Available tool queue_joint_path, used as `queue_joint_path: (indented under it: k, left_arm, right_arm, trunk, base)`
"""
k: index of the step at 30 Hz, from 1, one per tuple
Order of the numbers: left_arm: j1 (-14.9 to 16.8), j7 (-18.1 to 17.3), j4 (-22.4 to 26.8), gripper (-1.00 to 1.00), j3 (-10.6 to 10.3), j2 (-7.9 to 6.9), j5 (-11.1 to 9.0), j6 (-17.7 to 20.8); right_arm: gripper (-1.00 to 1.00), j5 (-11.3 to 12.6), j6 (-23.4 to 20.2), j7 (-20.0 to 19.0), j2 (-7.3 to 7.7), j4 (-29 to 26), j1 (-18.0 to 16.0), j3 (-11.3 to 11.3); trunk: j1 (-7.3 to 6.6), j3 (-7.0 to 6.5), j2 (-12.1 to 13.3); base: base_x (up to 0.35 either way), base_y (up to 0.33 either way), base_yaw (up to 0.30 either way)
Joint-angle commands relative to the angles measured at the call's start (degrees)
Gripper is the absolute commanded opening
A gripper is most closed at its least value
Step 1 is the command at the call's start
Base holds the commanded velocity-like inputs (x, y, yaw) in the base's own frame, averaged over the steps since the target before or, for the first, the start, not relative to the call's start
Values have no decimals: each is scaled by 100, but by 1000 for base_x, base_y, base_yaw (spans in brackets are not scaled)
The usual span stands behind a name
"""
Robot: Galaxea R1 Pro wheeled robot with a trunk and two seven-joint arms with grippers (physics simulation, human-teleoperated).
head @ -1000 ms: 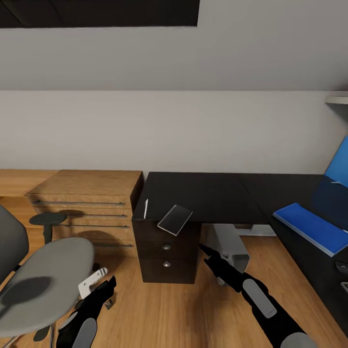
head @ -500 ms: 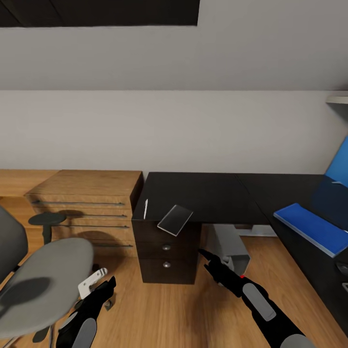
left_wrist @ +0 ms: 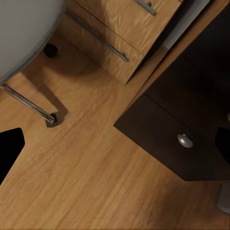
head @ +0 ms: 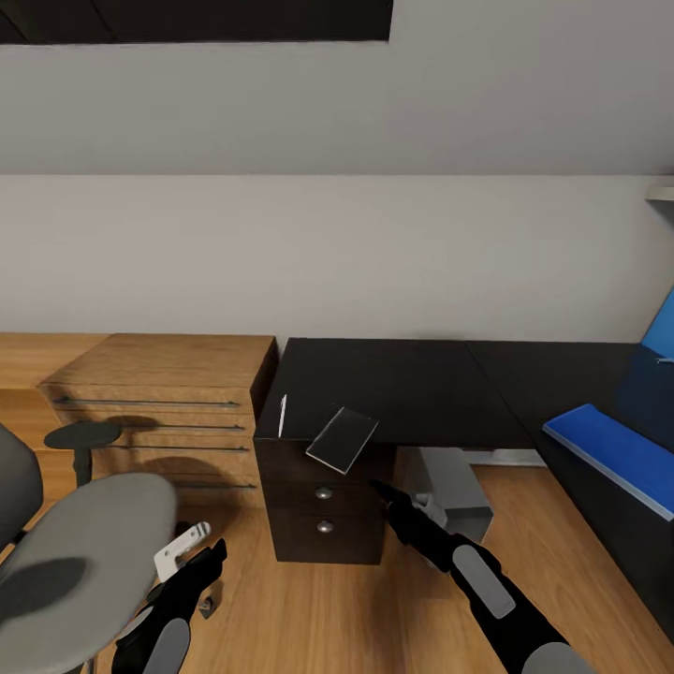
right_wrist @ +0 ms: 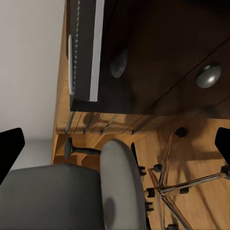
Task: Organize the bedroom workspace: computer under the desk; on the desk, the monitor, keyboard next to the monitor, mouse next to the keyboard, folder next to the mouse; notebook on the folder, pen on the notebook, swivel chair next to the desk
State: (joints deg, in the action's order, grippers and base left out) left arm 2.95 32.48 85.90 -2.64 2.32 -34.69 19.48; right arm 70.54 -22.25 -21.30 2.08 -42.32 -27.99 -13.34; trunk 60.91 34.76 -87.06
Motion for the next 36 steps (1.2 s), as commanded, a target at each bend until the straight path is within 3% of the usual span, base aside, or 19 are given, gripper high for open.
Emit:
queue_joint_path:
  k: [1,10,36]
  left_arm:
    - [4,40,0,100,-7,1,-38,12]
    - [4,34,-28,100,-17,-3,-38,12]
    - [4,39,-47,100,-17,-3,-42,26]
  right_arm:
    - [100,17,-10,-4,0,1,-4,-17]
    - [100,-87,-8,-6,-69,5,-5,-8]
    - [100,-101,-8,3,-77,22,-5,-2]
  trunk:
    - [1,6,-3]
    - [1,6,-3]
    - [1,6,-3]
  base:
    - [129,34,0]
    - [59,25,0]
    - [99,88,0]
